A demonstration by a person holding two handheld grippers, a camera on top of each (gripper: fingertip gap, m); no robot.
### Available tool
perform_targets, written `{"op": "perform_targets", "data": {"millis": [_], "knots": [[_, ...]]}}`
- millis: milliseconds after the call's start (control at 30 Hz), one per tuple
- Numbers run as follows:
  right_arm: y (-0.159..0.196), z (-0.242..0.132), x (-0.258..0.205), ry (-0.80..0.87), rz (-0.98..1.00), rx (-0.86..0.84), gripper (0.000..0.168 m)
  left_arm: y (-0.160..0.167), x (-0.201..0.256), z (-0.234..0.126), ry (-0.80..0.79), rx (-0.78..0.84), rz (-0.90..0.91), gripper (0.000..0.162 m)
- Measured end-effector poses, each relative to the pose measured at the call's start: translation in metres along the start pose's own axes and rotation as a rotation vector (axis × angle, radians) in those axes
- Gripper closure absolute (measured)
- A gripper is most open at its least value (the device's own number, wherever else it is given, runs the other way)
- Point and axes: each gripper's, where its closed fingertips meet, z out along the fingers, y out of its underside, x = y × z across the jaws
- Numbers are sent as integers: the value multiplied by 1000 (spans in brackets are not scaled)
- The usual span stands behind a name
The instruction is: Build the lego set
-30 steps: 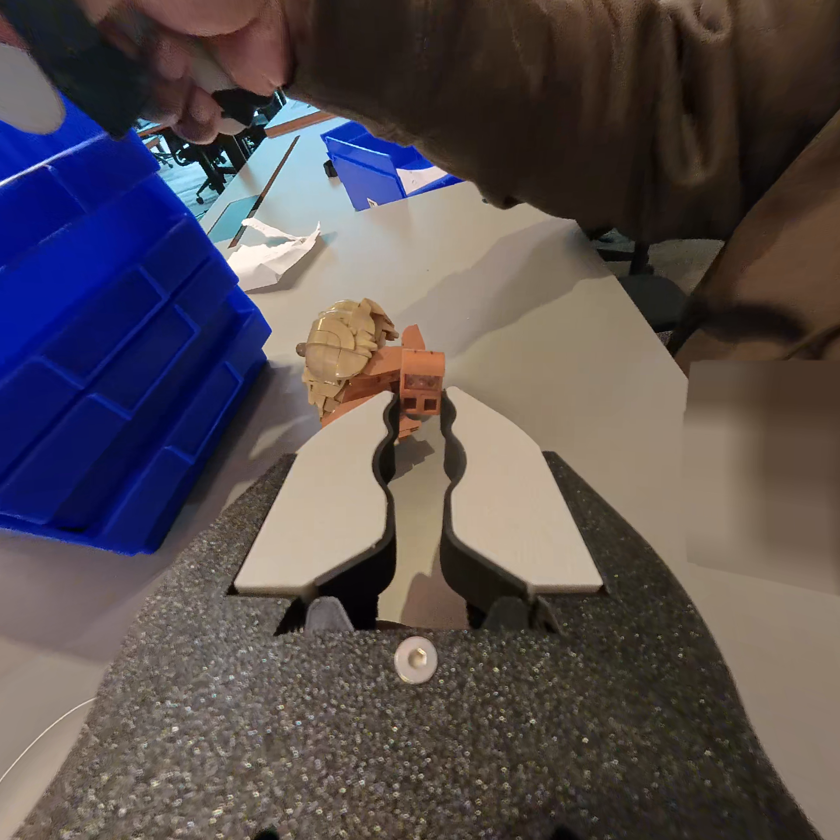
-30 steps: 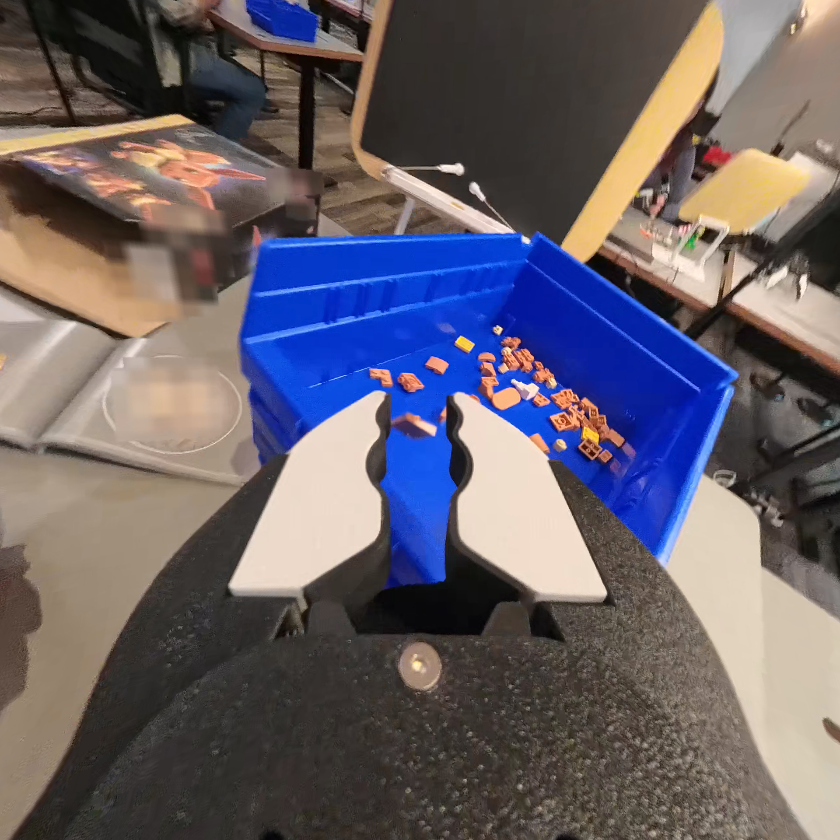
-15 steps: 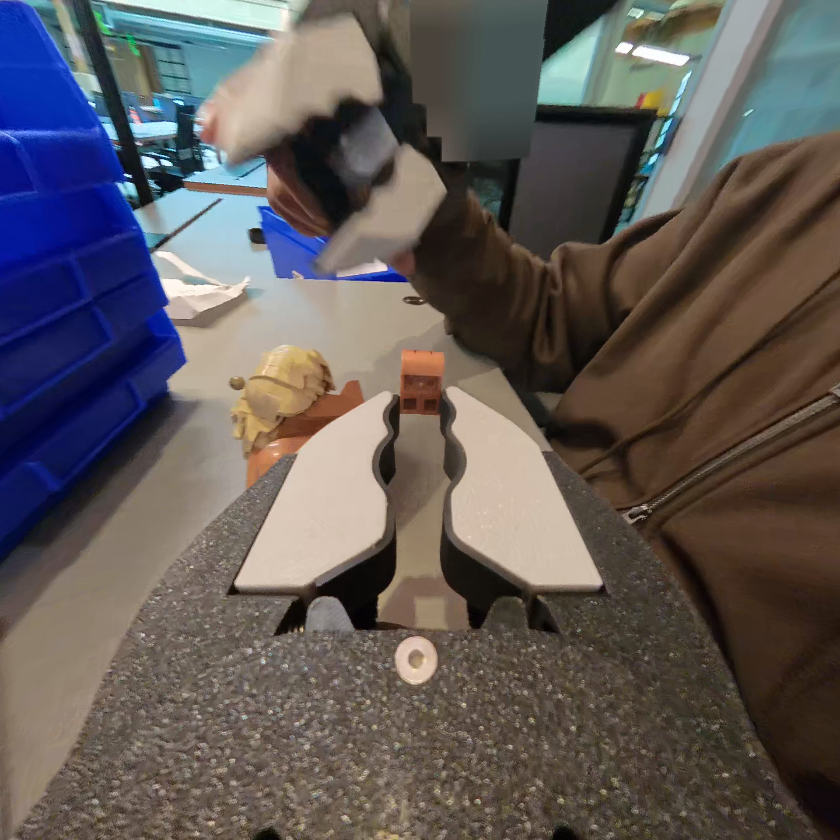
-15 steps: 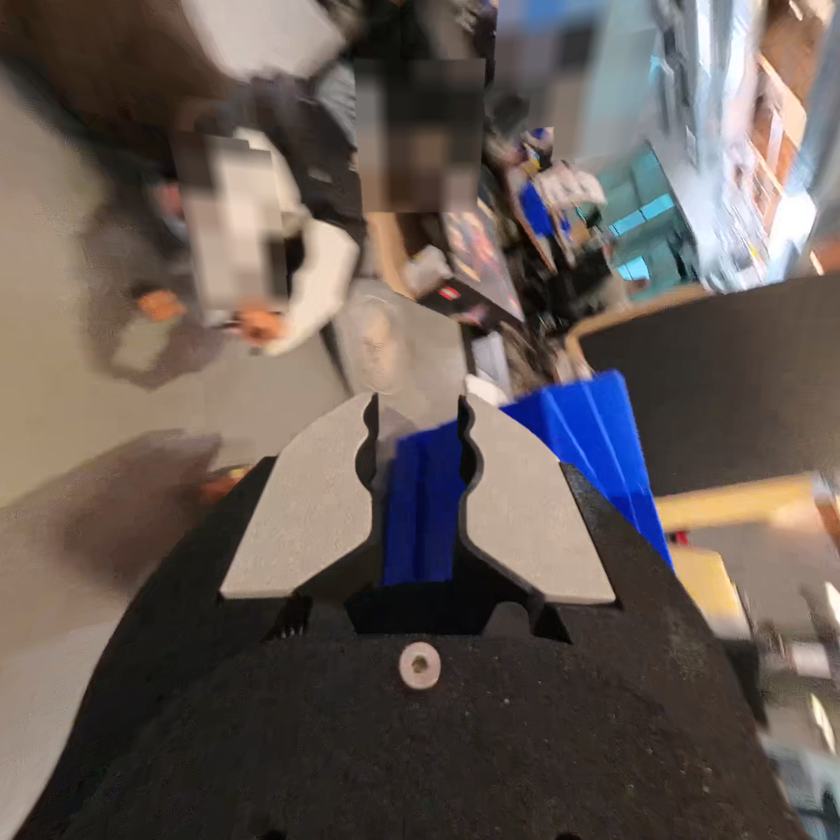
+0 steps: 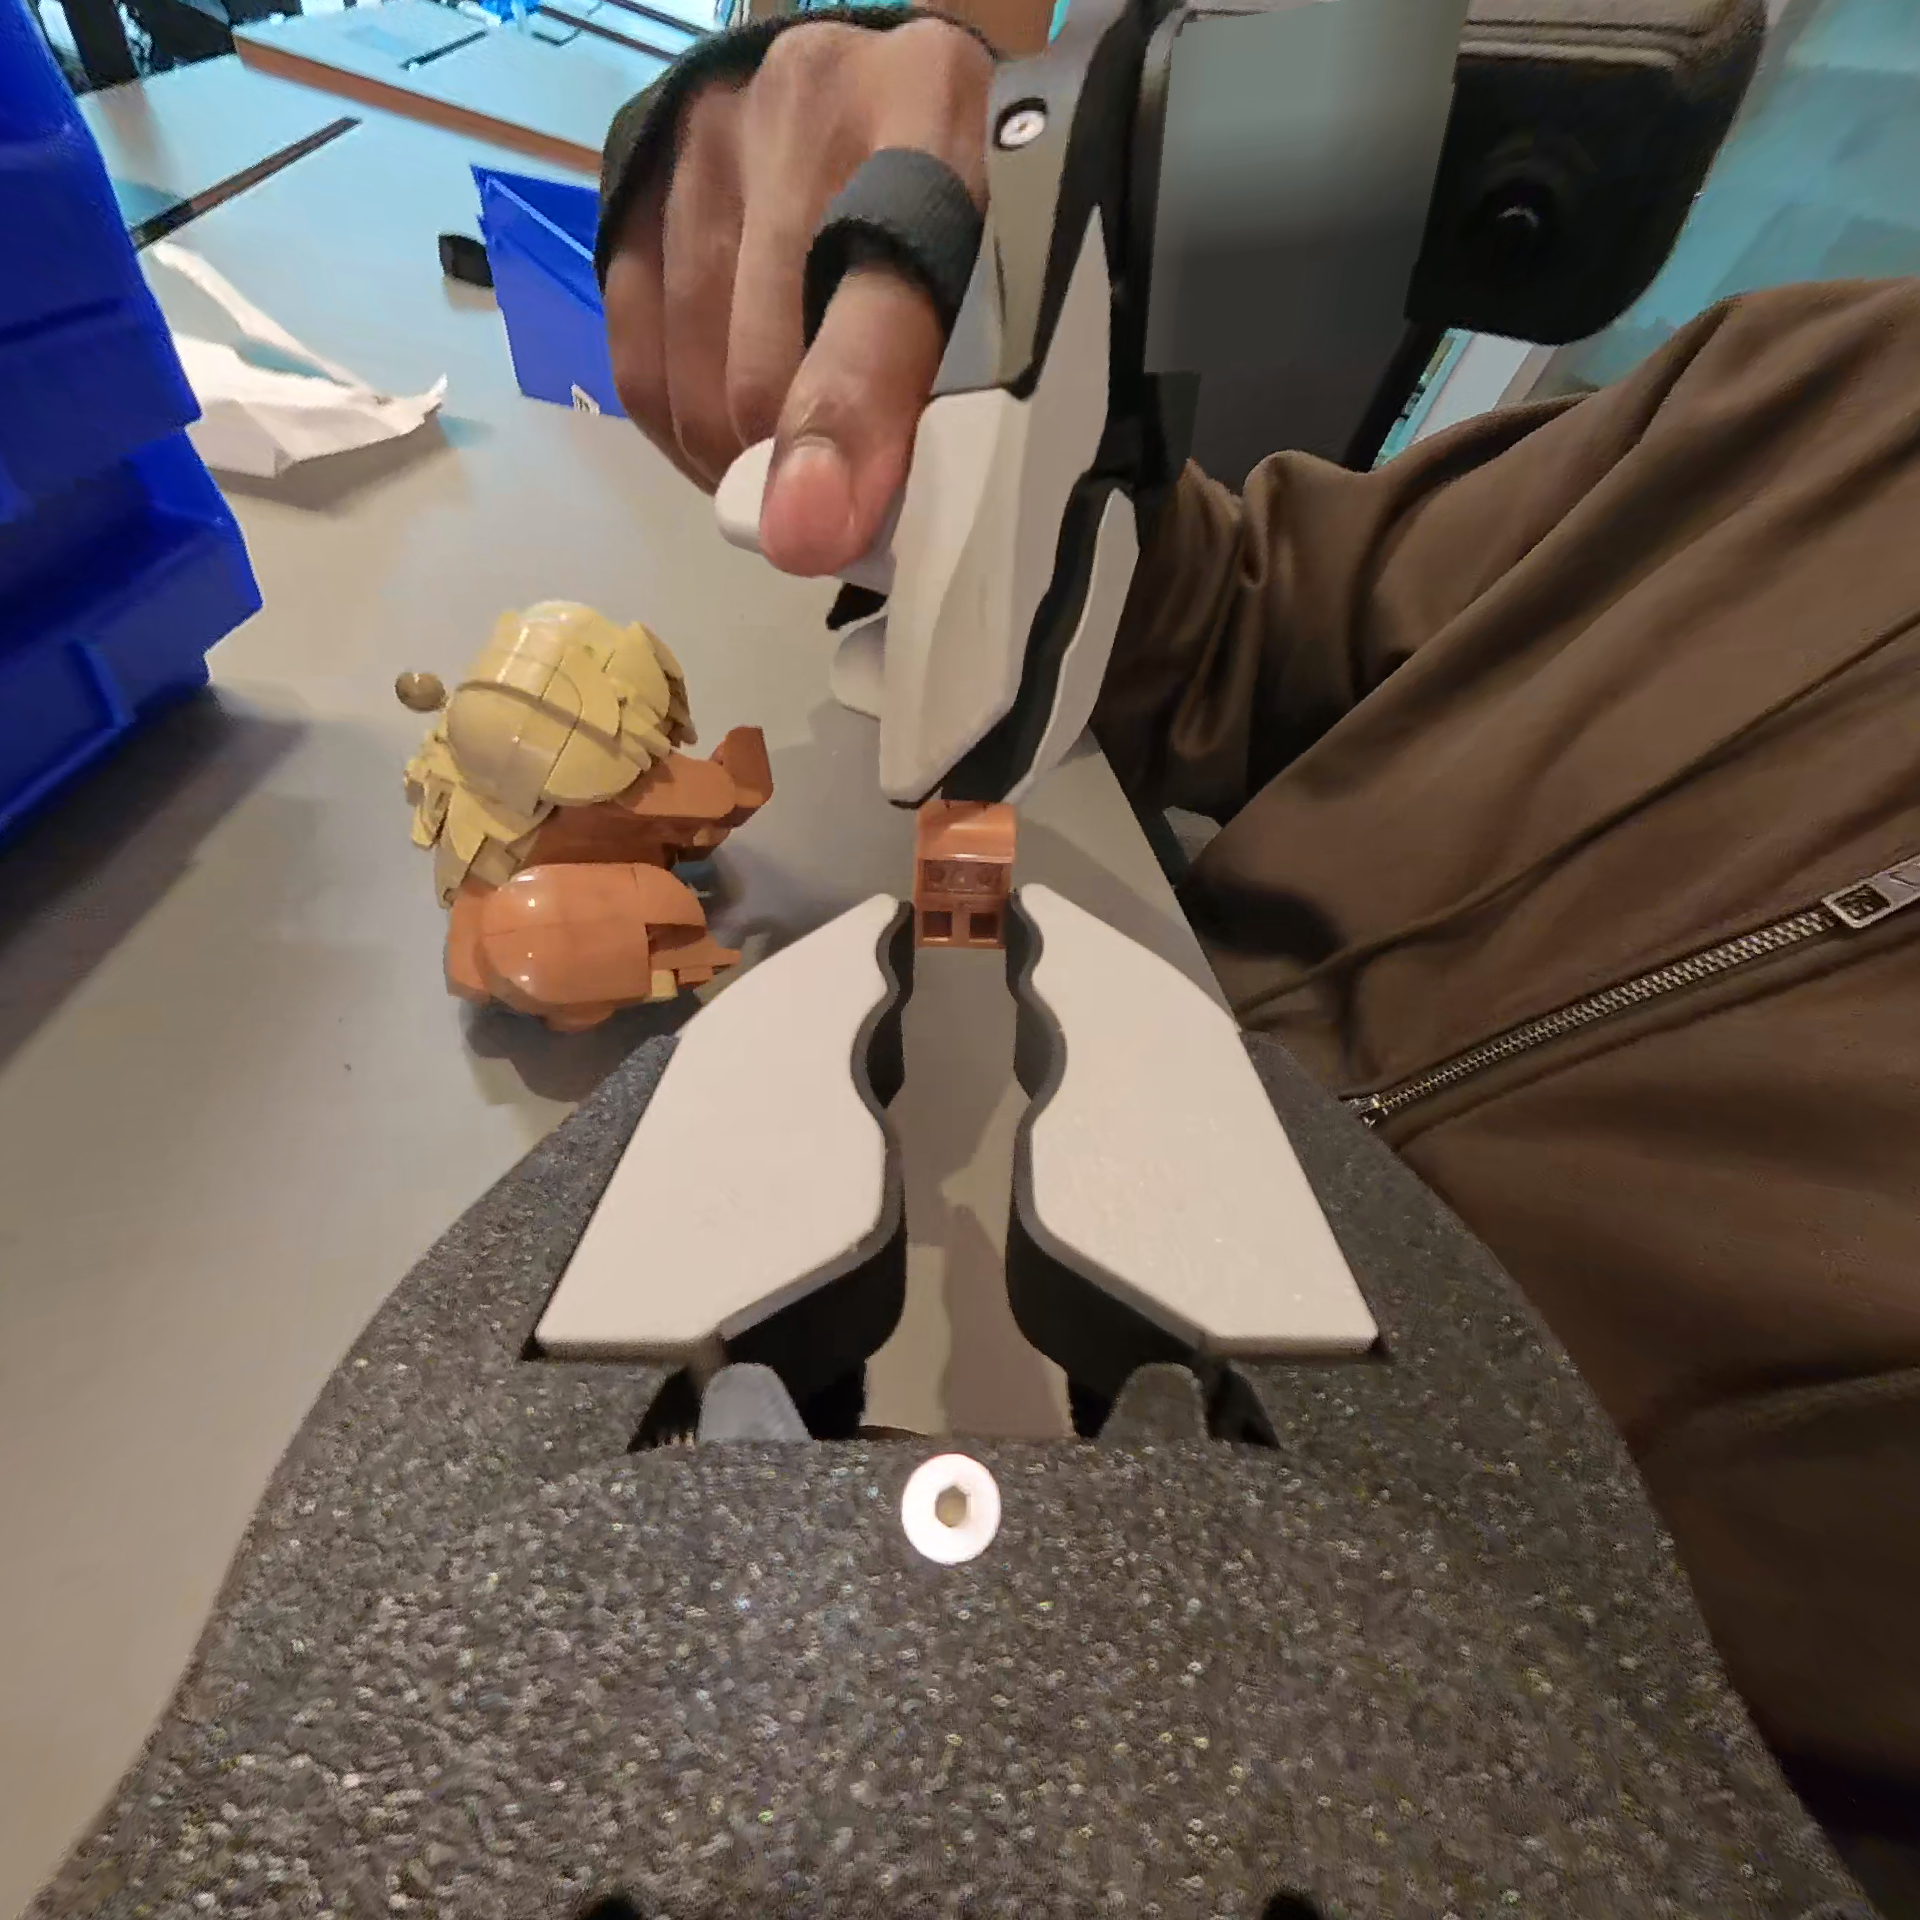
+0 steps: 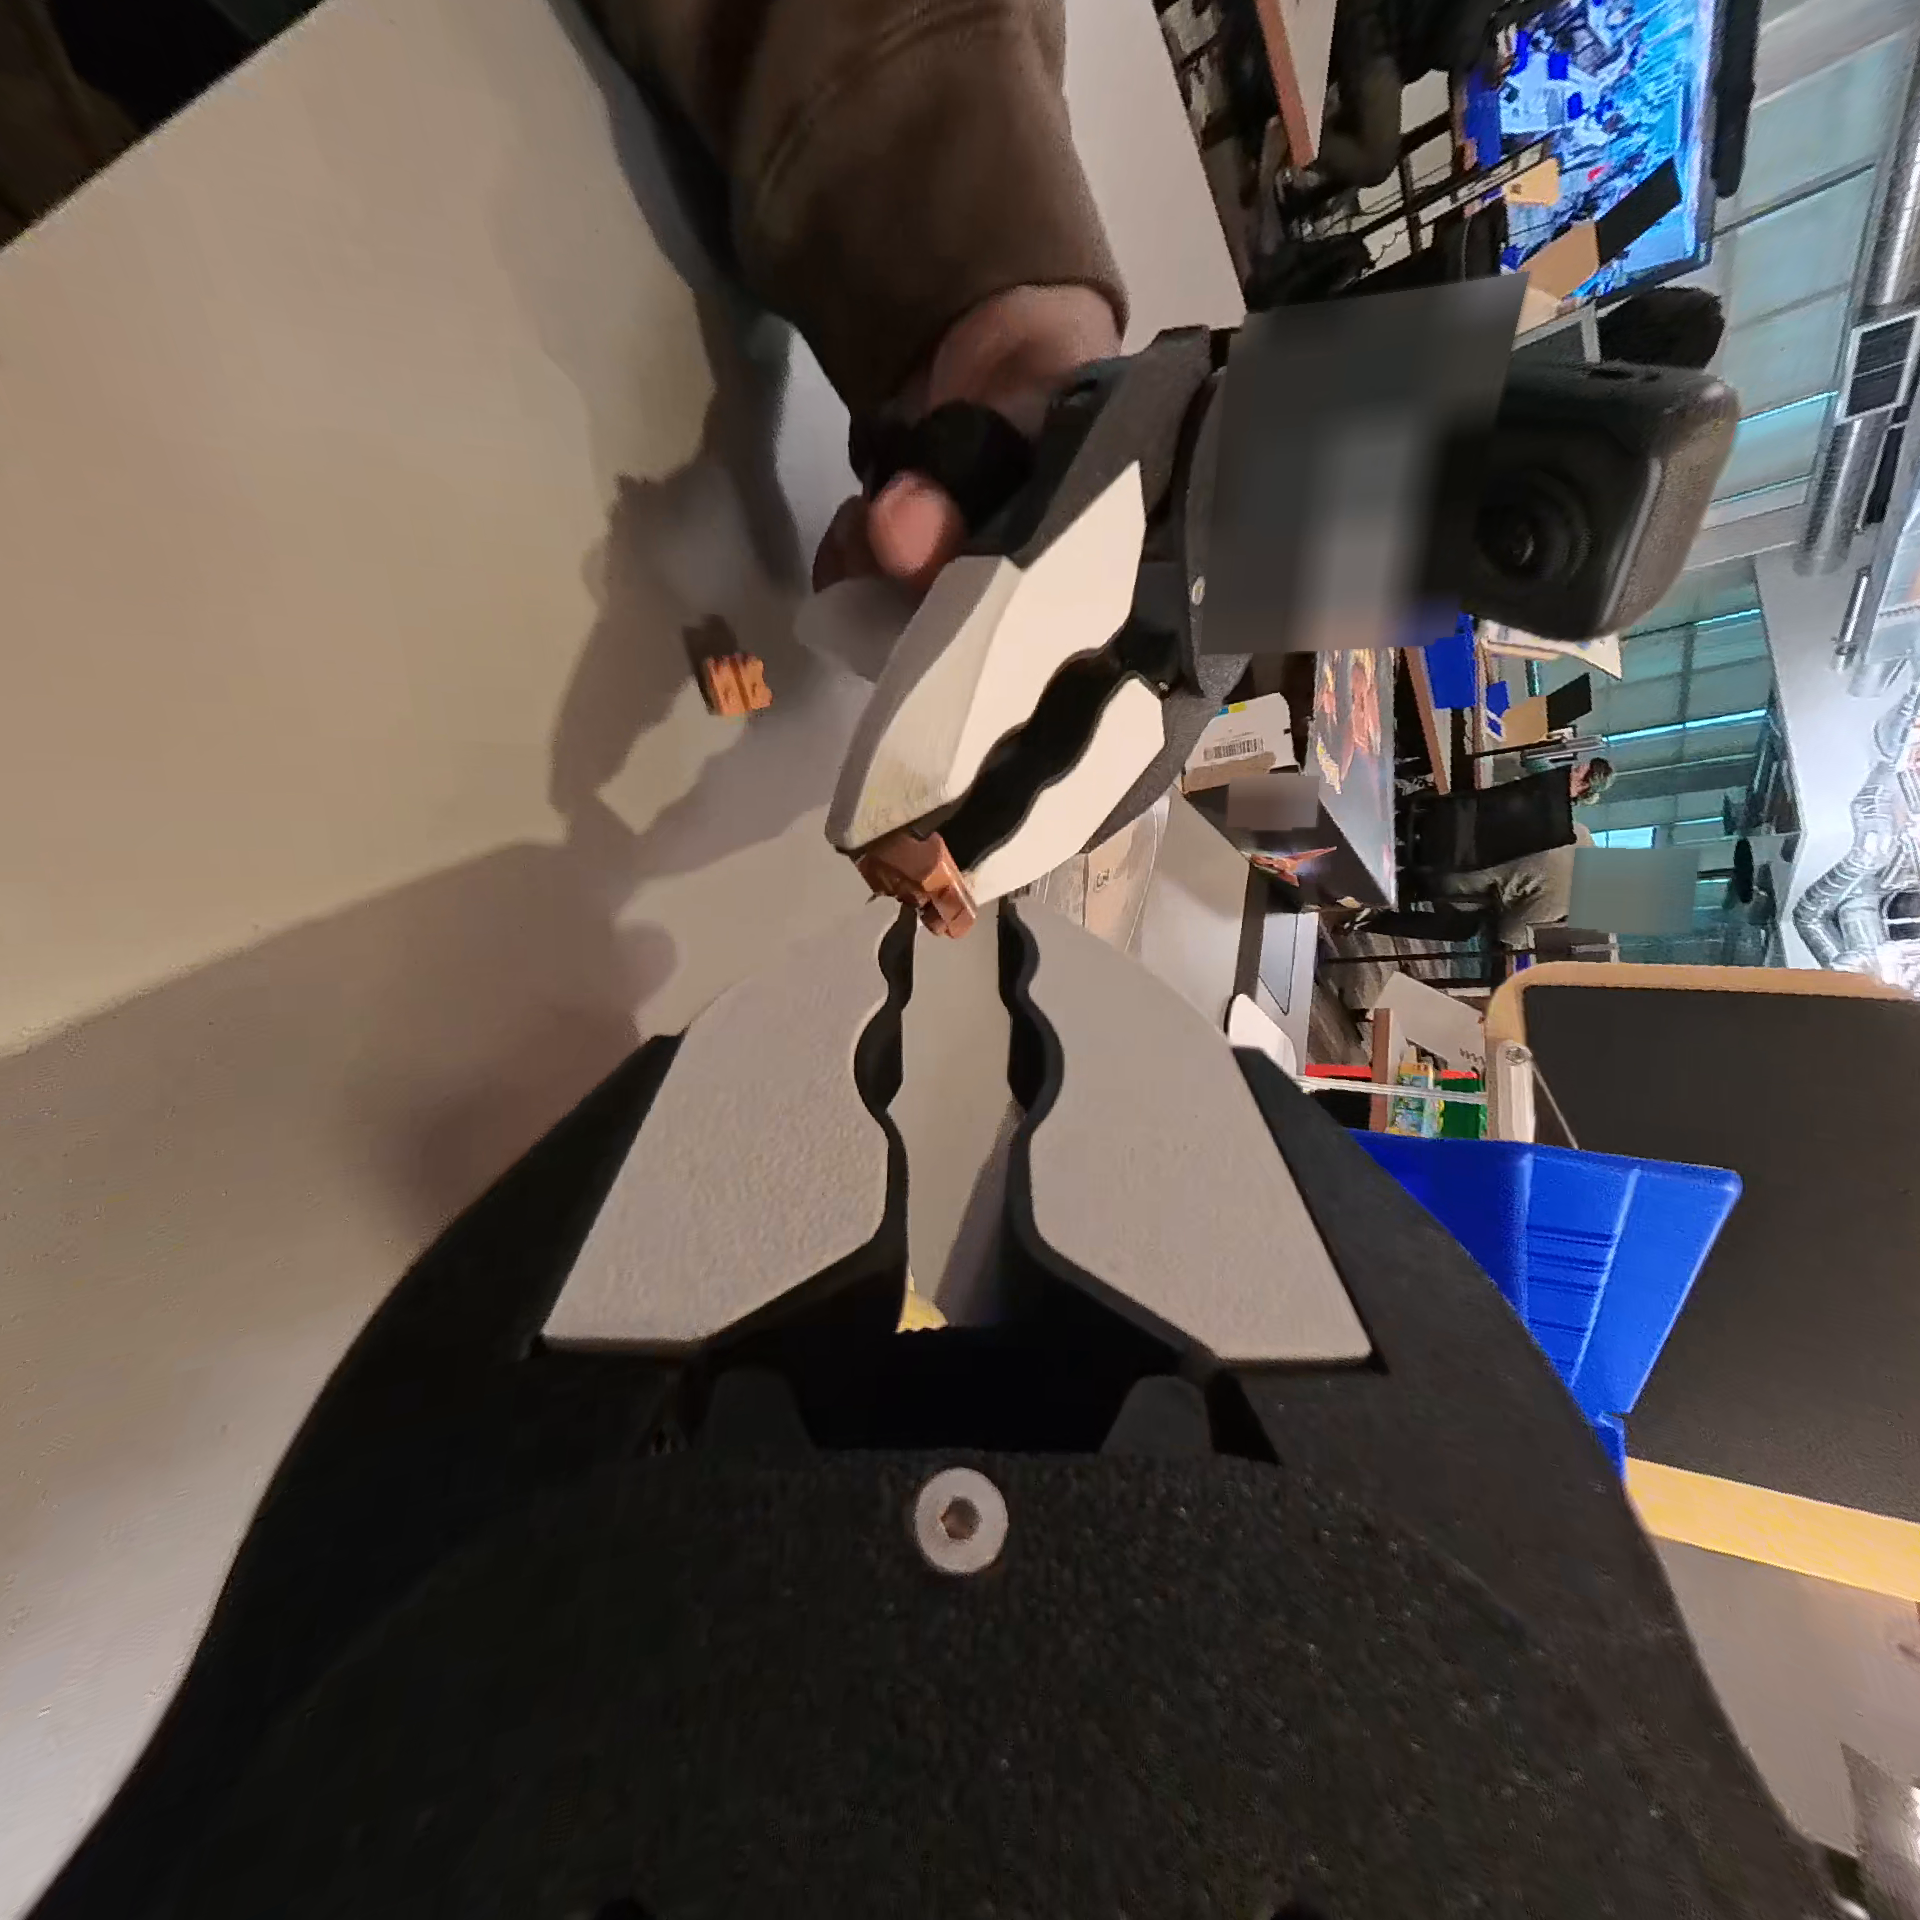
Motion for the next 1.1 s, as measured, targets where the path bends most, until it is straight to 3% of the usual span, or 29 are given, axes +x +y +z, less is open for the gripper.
{"op": "perform_targets", "data": {"millis": [467,833,1100], "knots": [[27,22,-18,-12,-165,-231,157,27,-24,2,-183,-214,-127,146],[31,7,-9,171,173,-161,159,-2,-19,-7,-199,-54,-54,144],[31,-12,23,378,443,-78,159,-17,-25,-11,-238,50,-73,131]]}}
